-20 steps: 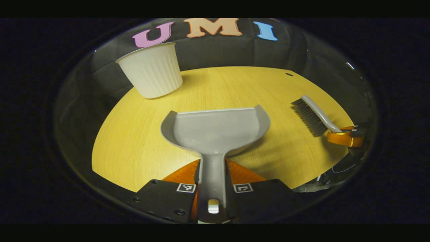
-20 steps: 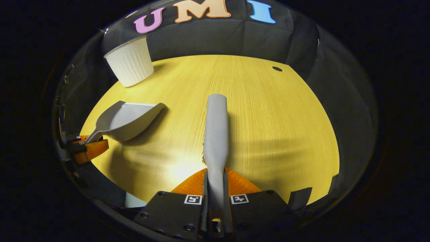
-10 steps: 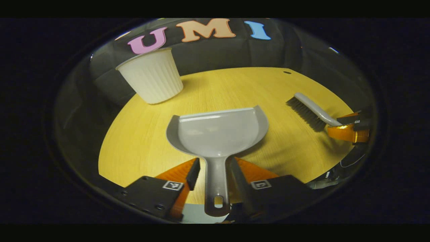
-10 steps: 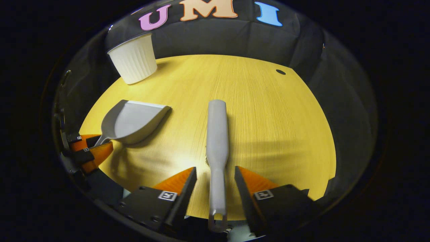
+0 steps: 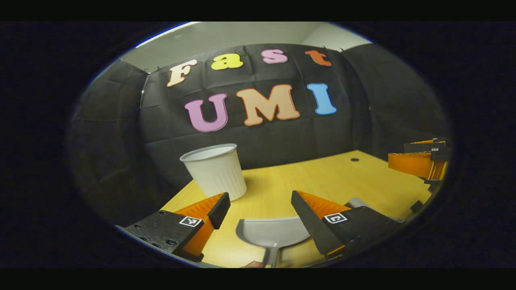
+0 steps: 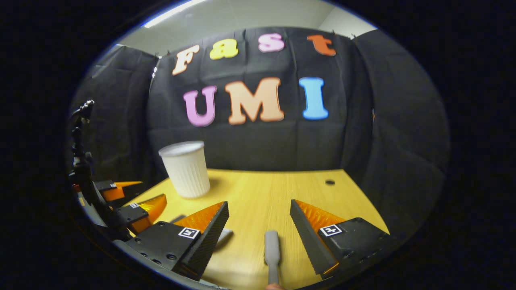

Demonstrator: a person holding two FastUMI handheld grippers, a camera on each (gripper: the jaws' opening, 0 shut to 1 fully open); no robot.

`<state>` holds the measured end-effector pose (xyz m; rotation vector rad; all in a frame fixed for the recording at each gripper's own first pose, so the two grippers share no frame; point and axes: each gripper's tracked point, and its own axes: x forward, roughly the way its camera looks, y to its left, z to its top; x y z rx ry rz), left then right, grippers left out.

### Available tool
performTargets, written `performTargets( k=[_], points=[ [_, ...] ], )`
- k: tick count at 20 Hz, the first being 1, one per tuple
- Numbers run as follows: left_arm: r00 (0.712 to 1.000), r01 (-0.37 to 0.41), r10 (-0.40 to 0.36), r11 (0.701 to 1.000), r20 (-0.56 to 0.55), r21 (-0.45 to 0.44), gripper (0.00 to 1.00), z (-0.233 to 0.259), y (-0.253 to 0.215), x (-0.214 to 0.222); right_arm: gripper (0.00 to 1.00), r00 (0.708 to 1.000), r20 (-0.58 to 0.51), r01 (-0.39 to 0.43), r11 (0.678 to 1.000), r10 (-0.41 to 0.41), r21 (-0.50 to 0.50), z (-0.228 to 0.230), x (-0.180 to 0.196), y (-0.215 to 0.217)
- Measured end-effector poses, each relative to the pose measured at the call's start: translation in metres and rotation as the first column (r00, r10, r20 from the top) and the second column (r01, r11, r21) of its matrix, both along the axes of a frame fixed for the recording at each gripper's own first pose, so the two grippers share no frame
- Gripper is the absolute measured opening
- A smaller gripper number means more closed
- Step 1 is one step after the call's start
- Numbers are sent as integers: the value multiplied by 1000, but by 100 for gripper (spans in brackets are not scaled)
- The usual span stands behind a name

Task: Pick up the small broom and dustpan from the desktop, sweep the trash into the dustpan with the broom, and then empty the trash into the garbage bin.

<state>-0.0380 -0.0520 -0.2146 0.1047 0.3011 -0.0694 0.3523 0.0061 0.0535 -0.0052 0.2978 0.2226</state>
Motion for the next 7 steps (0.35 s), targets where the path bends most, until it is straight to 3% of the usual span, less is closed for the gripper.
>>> performTargets(
  k=[3, 7],
  points=[
    [990, 3, 3, 999, 139, -42, 93, 60, -5, 22, 92, 993, 114, 18, 1000, -18, -5, 44, 11, -5],
    [967, 42, -31, 998, 253, -40, 93, 105, -21, 39, 92, 985, 164, 51, 998, -56, 34, 77, 13, -16]
  ],
)
